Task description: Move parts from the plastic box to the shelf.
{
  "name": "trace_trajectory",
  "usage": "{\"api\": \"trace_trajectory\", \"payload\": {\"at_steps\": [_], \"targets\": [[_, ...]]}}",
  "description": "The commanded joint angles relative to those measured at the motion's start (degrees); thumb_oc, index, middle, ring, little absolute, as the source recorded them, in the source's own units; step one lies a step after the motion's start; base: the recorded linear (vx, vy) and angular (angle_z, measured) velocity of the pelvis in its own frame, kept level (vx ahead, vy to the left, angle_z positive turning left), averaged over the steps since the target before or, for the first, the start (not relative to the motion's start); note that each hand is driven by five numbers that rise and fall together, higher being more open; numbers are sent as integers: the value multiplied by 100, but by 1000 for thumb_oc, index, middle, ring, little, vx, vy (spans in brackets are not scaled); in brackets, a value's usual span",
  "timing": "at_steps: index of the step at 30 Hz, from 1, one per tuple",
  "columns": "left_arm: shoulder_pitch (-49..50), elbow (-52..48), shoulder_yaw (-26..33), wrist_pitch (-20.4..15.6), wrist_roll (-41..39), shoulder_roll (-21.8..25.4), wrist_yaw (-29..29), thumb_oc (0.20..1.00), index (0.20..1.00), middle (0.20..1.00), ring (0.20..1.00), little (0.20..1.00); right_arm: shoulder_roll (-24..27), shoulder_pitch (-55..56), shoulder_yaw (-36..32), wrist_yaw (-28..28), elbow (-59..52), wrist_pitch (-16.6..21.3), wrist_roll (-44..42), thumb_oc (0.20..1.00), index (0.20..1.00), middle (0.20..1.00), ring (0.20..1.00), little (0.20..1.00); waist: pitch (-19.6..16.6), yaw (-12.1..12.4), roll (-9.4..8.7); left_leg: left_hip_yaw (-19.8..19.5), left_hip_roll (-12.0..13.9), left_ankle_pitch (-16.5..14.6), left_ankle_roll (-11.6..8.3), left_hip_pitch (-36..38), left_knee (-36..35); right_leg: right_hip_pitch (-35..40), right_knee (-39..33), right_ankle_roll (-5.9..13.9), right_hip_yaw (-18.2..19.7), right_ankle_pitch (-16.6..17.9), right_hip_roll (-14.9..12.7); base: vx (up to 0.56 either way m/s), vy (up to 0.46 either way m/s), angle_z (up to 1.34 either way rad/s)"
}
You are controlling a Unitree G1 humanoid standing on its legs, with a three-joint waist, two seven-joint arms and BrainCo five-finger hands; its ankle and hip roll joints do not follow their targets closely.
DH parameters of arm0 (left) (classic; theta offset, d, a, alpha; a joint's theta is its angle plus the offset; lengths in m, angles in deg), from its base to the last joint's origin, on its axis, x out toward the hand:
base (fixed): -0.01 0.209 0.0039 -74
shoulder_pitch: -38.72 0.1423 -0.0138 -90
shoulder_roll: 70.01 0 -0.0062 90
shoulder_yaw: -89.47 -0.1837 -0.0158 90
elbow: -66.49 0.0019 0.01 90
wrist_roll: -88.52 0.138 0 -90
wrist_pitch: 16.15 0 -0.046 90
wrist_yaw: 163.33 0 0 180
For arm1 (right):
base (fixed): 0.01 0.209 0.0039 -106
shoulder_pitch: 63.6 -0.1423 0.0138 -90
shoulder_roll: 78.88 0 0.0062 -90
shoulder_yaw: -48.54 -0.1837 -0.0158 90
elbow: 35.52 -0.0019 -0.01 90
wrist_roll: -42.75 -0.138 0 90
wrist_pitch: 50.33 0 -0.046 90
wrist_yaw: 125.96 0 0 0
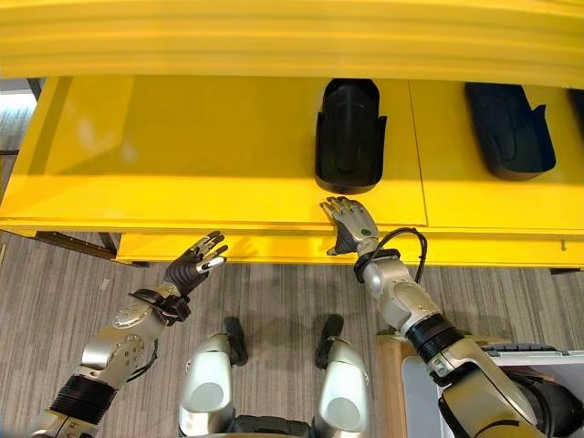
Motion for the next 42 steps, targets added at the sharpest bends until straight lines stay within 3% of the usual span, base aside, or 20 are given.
{"api": "trace_trajectory", "payload": {"at_steps": [1, 18, 42], "targets": [[111, -267, -130, -93, 136, 156, 105, 1000, 1000, 1000, 1000, 1000, -126, -78, -128, 264, 372, -267, -179, 1000, 1000, 1000, 1000, 1000, -108, 140, -66, 12, -174, -132, 198, 107, -12, 204, 758, 578, -205, -600, -298, 0, 0, 0], [18, -258, -155, 79, 136, 236, 186, 1000, 1000, 1000, 1000, 1000, 0, -482, -160, 528, 594, -406, -289, 1000, 1000, 1000, 1000, 1000, -103, 194, -80, -8, -116, -84, 155, 121, -4, 252, 767, 571, -261, -579, -307, 0, 0, 0], [-107, -183, -196, 177, 100, 311, 264, 1000, 1000, 1000, 1000, 1000, 368, -933, -137, 755, 950, -324, -390, 1000, 1000, 1000, 1000, 1000, -104, 242, -84, -22, -24, -66, 103, 106, 72, 261, 853, 545, -335, -600, -345, 1, -1, 1]]}}
